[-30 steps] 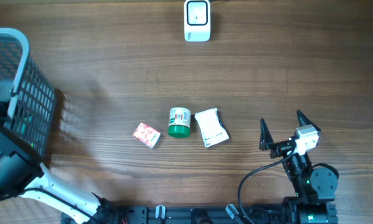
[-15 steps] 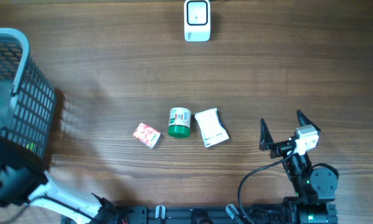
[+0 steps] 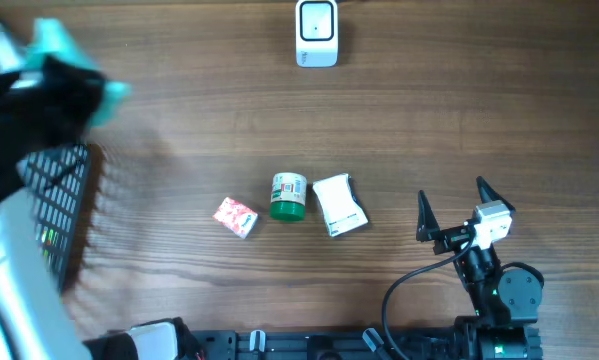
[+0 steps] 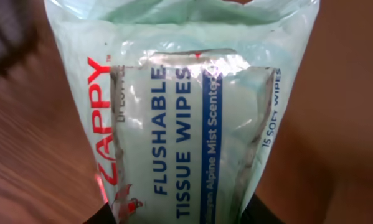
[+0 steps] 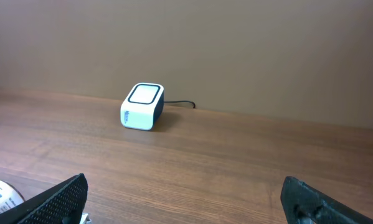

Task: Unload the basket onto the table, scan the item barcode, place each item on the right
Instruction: 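Carry the mint-green wipes pack out and drop it beside the jar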

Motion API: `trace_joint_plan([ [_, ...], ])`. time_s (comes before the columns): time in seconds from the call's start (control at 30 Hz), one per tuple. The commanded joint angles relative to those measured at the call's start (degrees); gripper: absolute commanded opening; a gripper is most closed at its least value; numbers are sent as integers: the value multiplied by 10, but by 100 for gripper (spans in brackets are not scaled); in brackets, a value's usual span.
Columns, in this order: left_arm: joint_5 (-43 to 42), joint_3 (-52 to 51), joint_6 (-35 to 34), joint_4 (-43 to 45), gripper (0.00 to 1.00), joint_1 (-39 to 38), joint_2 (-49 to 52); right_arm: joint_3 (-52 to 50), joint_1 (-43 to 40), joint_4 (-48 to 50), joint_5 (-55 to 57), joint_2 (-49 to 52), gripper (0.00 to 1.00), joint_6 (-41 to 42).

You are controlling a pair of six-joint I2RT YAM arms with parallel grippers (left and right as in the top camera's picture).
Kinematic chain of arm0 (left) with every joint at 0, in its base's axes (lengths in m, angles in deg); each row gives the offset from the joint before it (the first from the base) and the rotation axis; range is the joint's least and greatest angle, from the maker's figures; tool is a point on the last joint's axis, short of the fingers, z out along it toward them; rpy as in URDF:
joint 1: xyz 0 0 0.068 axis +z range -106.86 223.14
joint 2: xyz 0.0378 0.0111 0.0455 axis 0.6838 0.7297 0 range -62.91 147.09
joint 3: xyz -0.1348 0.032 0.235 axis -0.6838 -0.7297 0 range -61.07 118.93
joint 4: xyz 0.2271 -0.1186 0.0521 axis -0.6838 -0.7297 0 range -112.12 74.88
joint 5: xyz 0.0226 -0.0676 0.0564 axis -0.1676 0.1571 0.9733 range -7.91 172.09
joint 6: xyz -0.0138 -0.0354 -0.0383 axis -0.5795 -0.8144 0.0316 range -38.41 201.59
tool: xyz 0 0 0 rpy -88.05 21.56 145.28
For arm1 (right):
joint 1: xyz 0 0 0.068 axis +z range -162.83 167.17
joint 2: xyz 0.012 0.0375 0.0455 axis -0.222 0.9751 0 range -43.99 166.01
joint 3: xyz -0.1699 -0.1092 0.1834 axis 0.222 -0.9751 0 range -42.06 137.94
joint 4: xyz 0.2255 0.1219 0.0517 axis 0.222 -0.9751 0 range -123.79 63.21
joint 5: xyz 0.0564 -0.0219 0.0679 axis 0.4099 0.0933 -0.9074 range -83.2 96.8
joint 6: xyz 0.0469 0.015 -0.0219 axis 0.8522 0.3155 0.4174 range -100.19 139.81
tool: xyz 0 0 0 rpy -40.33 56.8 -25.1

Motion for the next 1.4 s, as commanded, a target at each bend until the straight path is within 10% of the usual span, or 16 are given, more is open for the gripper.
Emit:
trace_joint_plan([
  [0.0,150,-74,-87,15,35,-155,27,-1,4,2,10,-3,100,4],
  [0.63,188,-433,-374,316,35,-268,185,-1,4,2,10,-3,100,4],
  [1.0,181,-433,-370,311,31,-267,191,-1,4,2,10,-3,100,4],
  [1.2,185,-402,-242,312,39,-219,134,-1,4,2,10,-3,100,4],
  [1.37,185,-370,-190,283,4,-151,33,-1,4,2,10,-3,100,4],
])
